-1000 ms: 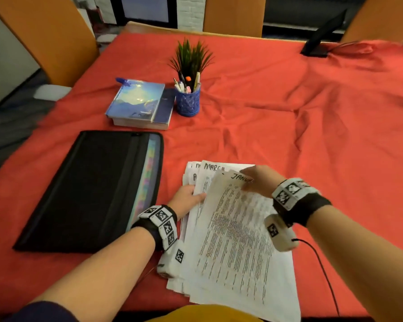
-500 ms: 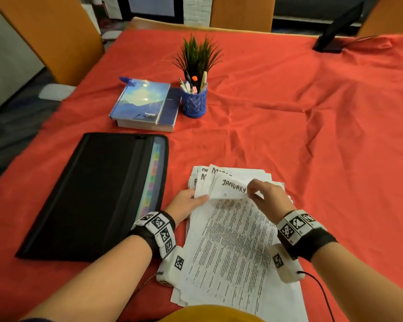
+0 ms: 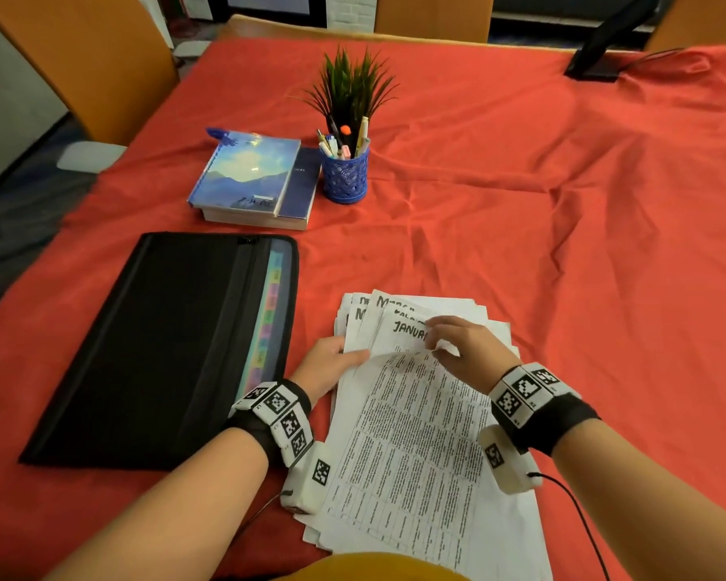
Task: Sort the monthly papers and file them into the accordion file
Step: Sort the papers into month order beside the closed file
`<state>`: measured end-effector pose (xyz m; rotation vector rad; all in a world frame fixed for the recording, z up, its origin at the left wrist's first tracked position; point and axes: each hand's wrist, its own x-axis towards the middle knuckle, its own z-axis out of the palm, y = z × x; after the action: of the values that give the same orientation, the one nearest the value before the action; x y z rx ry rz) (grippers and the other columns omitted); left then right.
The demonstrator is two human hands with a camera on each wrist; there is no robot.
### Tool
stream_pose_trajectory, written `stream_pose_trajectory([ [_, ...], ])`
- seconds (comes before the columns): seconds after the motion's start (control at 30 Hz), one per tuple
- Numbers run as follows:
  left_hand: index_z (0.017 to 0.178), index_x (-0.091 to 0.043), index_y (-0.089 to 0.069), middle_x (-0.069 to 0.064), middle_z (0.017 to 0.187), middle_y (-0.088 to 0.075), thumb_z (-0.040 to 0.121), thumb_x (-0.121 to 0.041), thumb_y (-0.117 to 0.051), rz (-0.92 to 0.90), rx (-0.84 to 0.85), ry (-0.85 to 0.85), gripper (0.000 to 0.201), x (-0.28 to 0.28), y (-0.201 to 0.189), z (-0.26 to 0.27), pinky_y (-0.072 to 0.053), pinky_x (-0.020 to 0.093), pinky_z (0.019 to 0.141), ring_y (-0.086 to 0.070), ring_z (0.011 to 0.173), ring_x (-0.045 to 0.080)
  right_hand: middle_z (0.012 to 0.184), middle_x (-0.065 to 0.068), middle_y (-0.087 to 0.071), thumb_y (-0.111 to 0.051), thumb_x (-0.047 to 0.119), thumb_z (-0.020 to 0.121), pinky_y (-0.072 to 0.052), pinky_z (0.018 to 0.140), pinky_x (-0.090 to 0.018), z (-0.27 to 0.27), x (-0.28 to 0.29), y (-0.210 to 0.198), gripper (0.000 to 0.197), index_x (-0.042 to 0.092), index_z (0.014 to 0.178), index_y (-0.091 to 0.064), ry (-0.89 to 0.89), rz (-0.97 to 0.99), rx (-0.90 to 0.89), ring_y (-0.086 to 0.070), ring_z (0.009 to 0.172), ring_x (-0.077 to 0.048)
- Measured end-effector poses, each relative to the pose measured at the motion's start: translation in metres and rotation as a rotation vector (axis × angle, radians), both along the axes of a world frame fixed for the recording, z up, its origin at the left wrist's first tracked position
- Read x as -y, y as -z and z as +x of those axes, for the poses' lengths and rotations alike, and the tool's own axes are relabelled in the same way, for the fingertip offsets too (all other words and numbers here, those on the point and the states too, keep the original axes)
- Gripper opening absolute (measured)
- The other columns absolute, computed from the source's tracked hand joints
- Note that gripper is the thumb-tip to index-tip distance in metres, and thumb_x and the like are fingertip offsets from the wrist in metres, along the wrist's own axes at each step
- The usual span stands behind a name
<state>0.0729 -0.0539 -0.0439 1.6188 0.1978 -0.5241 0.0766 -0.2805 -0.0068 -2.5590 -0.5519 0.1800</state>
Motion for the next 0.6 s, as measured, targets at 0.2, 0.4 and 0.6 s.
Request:
stream_pose_trajectory([
  [0.2,0.111,-0.011,-0.063,0.003,0.105,-0.067,0.095,-0.008,-0.051,-0.029,0.048,-0.044,0.021,0.003,-0.007,-0.001,-0.052,0.022,0.076,-0.064,0.091,0.012,0.093,-0.001,-0.063,-0.064,0.008,0.081,-0.046,0.081,-0.031,-0.007,-0.003,-0.007,0.036,0.011,0.115,-0.051,0.088,-0.014,-0.087,-0.059,0.087,-0.02],
  [0.4,0.101,-0.004,-0.068,0.001,0.095,-0.07,0.089,-0.007,-0.061,0.051,0.152,-0.061,0.014,0.007,-0.013,0.002,-0.053,0.025,0.08,-0.066,0.086,0.012,0.086,0.003,-0.051,-0.062,0.012,0.082,-0.04,0.077,-0.027,-0.009,-0.003,-0.003,0.063,0.018,0.138,-0.034,0.049,-0.079,-0.073,-0.048,0.084,-0.016],
  [0.6,0.102,-0.006,-0.067,-0.002,0.094,-0.069,0.083,-0.005,-0.068,0.045,0.156,-0.052,0.018,0.008,-0.015,0.0,-0.053,0.015,0.072,-0.066,0.084,0.006,0.106,-0.006,-0.054,-0.067,0.01,0.078,-0.039,0.082,-0.025,-0.011,0.004,0.0,0.049,0.015,0.125,-0.054,0.038,-0.008,0.029,-0.053,0.098,-0.023],
])
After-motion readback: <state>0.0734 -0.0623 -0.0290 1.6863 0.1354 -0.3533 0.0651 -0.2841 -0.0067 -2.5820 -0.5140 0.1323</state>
